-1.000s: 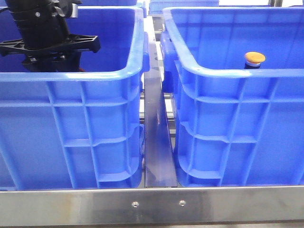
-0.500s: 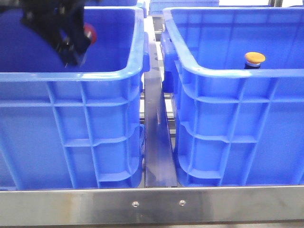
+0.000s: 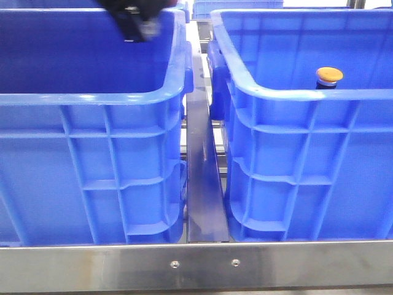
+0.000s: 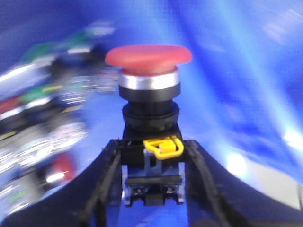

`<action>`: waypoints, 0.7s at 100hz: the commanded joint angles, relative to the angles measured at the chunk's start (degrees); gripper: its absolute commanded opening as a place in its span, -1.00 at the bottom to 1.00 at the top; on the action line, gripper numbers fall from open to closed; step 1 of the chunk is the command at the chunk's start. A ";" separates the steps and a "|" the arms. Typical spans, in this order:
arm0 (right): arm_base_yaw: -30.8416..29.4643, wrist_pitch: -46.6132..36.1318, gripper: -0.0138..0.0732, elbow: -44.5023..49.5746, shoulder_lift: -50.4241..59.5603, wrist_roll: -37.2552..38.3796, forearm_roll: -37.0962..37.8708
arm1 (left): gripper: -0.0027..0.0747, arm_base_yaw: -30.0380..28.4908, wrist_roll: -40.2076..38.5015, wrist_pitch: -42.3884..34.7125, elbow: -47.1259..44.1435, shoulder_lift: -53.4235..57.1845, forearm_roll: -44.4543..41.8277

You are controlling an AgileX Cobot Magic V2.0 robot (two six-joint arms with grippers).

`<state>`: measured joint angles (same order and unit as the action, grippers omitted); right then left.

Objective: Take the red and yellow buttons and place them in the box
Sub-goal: 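Lift the red button toward the divider and grasp its cap with the right gripper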

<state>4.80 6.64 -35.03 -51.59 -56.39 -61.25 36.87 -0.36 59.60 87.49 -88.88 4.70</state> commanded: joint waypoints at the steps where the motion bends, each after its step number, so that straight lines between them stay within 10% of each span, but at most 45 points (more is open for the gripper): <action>1: -0.29 -1.10 0.45 -1.46 0.95 -0.25 -0.22 | -0.61 2.42 5.28 -1.95 1.79 2.60 3.04; 30: -0.29 7.01 0.45 -4.97 -0.75 0.08 -1.04 | -0.61 5.36 10.98 -1.95 1.79 2.60 4.09; 70: -0.29 40.51 0.45 -22.01 -16.02 17.28 -10.39 | -0.61 5.36 10.98 -1.95 1.79 2.60 4.09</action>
<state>4.80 40.27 -52.56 -65.01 -42.44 -66.06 41.71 10.56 59.80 87.49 -88.88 7.67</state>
